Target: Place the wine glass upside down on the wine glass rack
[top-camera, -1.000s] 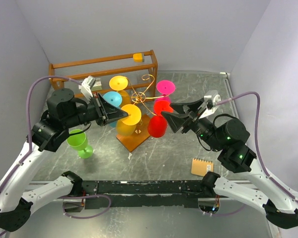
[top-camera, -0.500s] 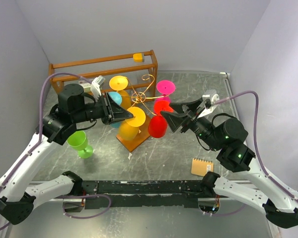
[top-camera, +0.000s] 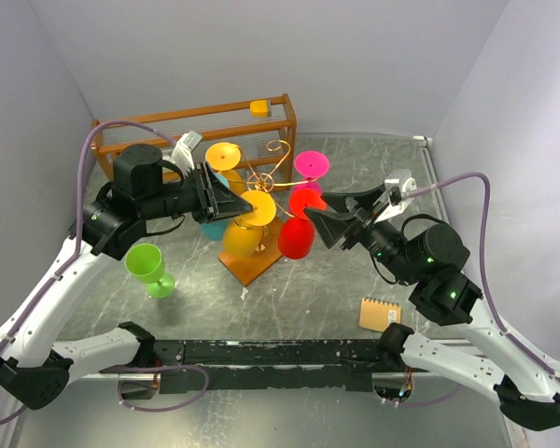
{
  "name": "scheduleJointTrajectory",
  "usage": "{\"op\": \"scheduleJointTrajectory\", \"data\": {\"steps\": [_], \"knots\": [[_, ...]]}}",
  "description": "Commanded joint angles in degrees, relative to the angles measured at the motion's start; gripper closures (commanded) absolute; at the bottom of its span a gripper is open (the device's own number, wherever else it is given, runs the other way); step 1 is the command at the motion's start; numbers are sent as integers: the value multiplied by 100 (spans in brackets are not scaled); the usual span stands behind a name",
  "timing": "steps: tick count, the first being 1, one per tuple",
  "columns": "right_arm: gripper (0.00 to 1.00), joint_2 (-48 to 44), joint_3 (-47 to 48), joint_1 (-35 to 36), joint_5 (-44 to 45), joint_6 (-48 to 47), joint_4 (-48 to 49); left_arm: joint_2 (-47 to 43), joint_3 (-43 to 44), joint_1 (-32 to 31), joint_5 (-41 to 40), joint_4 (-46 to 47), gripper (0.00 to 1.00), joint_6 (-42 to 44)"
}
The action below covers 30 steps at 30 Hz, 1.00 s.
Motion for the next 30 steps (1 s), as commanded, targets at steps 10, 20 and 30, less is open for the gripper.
{"op": "scheduleJointTrajectory", "data": {"steps": [10, 20, 30], "knots": [[47, -91, -10, 17, 92, -45, 68, 221, 651, 10, -779, -831, 55, 825], [47, -179, -67, 11, 131, -24, 62, 394, 997, 10, -938, -1121, 49, 1071], [47, -196, -77, 16, 151, -38, 35, 585, 1877, 10, -1648, -1703, 41, 1610]]}}
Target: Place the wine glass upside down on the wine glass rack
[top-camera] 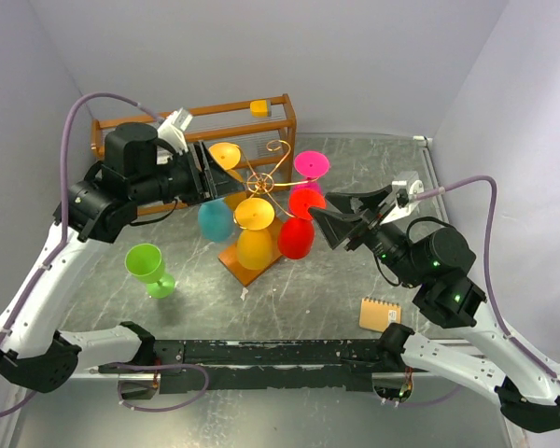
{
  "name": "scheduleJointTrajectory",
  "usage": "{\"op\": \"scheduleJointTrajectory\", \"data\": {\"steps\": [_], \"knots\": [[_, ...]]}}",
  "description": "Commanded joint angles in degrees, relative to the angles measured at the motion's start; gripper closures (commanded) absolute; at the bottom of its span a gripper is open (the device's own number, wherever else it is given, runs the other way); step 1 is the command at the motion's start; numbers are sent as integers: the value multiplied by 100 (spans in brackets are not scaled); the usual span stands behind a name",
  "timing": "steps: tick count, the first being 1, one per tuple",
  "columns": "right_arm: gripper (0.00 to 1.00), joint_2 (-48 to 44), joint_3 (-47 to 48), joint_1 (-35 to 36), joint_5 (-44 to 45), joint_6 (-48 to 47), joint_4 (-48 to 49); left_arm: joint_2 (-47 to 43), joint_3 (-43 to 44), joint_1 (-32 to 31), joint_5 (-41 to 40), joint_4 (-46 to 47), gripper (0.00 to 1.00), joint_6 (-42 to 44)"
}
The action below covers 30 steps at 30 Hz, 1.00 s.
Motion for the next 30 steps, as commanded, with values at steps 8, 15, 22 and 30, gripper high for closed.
{"op": "scheduleJointTrajectory", "data": {"steps": [8, 15, 22, 30], "knots": [[47, -57, -88, 14, 146, -80, 19, -388, 346, 10, -2816, -942, 31, 912], [46, 121, 15, 9, 195, -164, -49, -996, -831, 10, -5400, -1572, 27, 185], [47, 237, -7, 17, 194, -151, 10, -1419, -1870, 12, -6056, -1662, 33, -492], [47, 294, 30, 10, 213, -171, -10, -1705, -2189, 15, -5897, -1276, 38, -420]]}}
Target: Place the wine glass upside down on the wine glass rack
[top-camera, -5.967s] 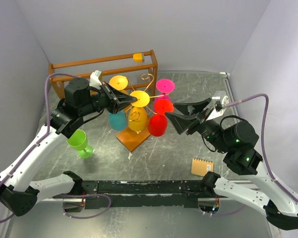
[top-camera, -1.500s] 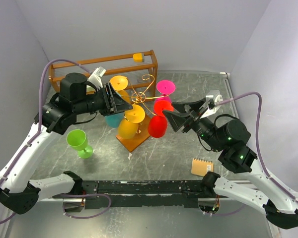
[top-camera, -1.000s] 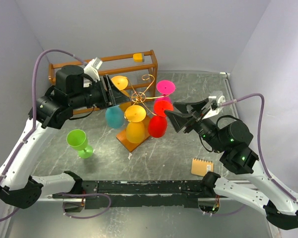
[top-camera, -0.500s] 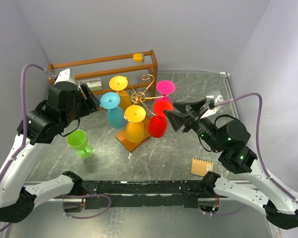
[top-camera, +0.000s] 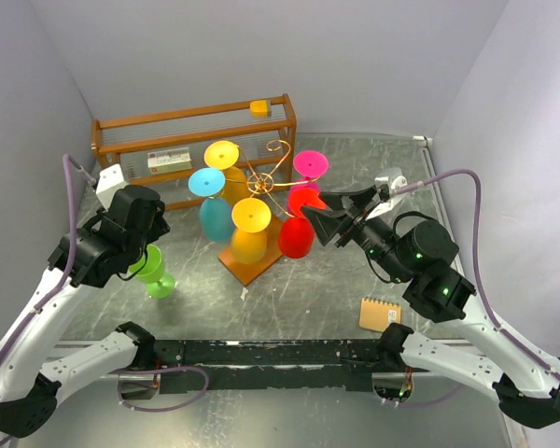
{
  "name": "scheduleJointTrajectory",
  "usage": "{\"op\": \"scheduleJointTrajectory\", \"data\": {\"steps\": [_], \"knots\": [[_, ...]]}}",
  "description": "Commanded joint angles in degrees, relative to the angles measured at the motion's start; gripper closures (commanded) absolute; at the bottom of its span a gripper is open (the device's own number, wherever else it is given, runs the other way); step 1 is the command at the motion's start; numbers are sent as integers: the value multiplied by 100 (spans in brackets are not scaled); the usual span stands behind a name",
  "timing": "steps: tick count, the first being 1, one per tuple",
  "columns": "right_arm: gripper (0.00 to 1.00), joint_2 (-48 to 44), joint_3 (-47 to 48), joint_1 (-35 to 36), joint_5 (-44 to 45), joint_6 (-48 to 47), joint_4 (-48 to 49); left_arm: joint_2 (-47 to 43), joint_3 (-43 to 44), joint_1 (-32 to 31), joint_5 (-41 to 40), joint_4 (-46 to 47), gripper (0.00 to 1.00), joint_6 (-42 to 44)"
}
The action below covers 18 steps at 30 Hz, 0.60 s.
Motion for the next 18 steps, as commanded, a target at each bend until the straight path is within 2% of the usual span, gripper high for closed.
{"op": "scheduleJointTrajectory", "data": {"steps": [1, 11, 18], "knots": [[47, 7, 65, 14, 55, -66, 40, -142, 14, 19, -266, 167, 38, -64], [47, 88, 63, 13, -17, -48, 132, 48, -667, 107, -67, 196, 32, -308], [47, 58, 96, 13, 15, -69, 88, 265, -1250, 951, 809, 762, 31, 115]]}}
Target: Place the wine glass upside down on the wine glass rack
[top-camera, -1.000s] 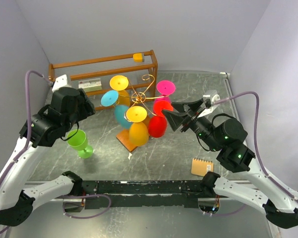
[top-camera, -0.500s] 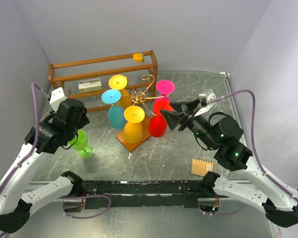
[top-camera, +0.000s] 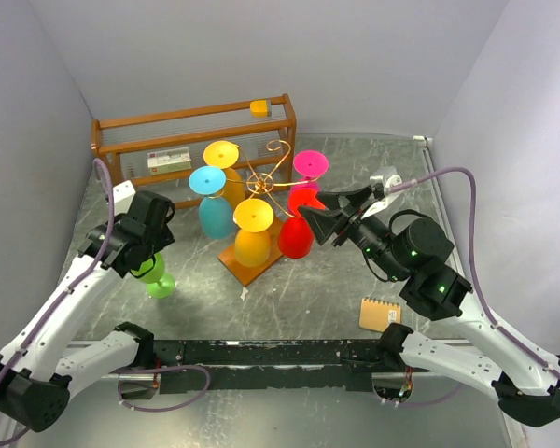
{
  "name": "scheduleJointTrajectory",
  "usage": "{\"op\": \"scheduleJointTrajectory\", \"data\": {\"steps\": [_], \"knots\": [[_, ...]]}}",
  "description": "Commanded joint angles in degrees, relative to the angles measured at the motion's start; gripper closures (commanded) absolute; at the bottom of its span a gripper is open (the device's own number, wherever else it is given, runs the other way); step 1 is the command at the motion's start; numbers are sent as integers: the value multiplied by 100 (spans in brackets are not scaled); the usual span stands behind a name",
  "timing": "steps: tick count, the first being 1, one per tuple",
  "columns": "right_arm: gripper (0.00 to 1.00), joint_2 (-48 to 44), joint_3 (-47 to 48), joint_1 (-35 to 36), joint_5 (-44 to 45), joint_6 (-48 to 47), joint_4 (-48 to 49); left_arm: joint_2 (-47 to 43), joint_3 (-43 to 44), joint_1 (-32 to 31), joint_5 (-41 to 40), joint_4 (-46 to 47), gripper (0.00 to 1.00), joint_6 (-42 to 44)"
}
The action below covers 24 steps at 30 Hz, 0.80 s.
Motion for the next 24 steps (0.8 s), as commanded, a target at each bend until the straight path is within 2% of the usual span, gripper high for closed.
{"op": "scheduleJointTrajectory", "data": {"steps": [1, 5, 11, 15, 20, 24], "knots": [[47, -72, 90, 10, 28, -56, 74, 23, -233, 466, 593, 526, 32, 315], [47, -89, 66, 9, 40, -56, 94, 72, -468, 719, 1106, 811, 37, 510], [47, -54, 77, 11, 36, -65, 111, 133, -752, 886, 1576, 976, 54, 546], [47, -47, 66, 5, 27, -65, 129, 145, -869, 924, 1605, 996, 68, 566], [47, -61, 57, 11, 27, -48, 138, 179, -820, 943, 1465, 922, 90, 637], [47, -74, 59, 9, 40, -43, 129, 126, -661, 952, 1276, 786, 93, 668]]}}
